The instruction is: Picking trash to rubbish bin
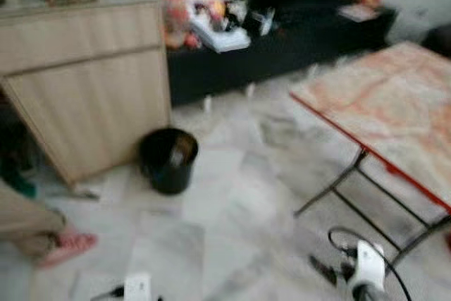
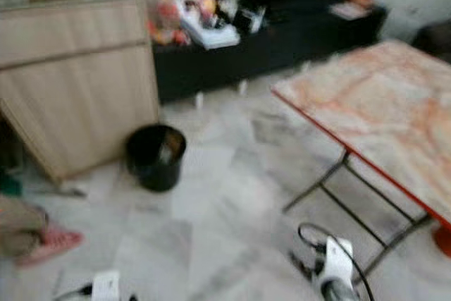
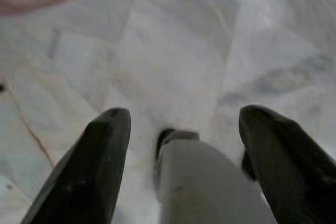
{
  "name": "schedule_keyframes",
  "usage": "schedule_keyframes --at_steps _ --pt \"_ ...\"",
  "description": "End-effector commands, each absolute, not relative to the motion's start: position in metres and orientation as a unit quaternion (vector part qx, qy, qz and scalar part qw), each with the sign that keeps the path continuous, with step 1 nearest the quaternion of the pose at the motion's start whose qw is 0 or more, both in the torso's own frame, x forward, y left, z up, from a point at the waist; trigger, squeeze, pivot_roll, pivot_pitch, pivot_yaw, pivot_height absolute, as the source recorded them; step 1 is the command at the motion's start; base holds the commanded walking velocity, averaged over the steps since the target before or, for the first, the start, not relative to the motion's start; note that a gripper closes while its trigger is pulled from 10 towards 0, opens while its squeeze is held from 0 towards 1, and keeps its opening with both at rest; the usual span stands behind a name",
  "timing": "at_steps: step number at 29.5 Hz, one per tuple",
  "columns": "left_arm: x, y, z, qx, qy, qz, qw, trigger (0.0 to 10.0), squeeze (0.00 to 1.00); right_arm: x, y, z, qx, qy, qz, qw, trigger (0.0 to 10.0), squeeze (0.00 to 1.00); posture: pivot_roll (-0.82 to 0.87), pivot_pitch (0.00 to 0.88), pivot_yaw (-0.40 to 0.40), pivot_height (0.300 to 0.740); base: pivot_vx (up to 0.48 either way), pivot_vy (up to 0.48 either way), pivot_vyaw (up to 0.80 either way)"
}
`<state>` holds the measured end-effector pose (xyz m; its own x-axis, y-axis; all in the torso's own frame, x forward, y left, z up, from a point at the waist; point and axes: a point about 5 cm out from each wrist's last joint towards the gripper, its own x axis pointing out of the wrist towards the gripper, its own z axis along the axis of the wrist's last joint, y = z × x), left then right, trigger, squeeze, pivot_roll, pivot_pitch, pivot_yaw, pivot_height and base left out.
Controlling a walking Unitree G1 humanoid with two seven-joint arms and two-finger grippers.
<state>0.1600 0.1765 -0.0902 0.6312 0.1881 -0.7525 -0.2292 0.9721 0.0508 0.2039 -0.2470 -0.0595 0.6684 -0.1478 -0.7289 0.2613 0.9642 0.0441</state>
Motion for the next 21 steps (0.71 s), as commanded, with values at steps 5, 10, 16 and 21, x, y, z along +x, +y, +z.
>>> schedule_keyframes --at_steps 5,10,16,21 --pt "0.1480 0.1831 -0.0953 -0.020 0.437 0.122 0.891 10.0 0.00 0.2078 -0.2435 -0.0580 0.069 0.384 -0.106 0.915 10.0 0.00 0.01 0.074 -0.134 0.740 0.480 0.000 0.44" --pt "0.1489 0.1839 -0.0949 -0.019 0.435 0.123 0.892 10.0 0.00 0.2079 -0.2424 -0.0582 0.075 0.383 -0.108 0.914 10.0 0.00 0.01 0.071 -0.133 0.740 0.480 0.000 0.78" --pt "0.1475 0.1844 -0.0954 -0.018 0.437 0.121 0.891 10.0 0.00 0.2072 -0.2425 -0.0589 0.087 0.384 -0.117 0.912 10.0 0.00 0.01 0.067 -0.128 0.740 0.480 0.000 0.26" --pt "0.1476 0.1844 -0.0954 -0.017 0.437 0.121 0.891 10.0 0.00 0.2088 -0.2410 -0.0582 0.074 0.384 -0.104 0.914 10.0 0.00 0.02 0.061 -0.128 0.740 0.480 0.000 0.00"
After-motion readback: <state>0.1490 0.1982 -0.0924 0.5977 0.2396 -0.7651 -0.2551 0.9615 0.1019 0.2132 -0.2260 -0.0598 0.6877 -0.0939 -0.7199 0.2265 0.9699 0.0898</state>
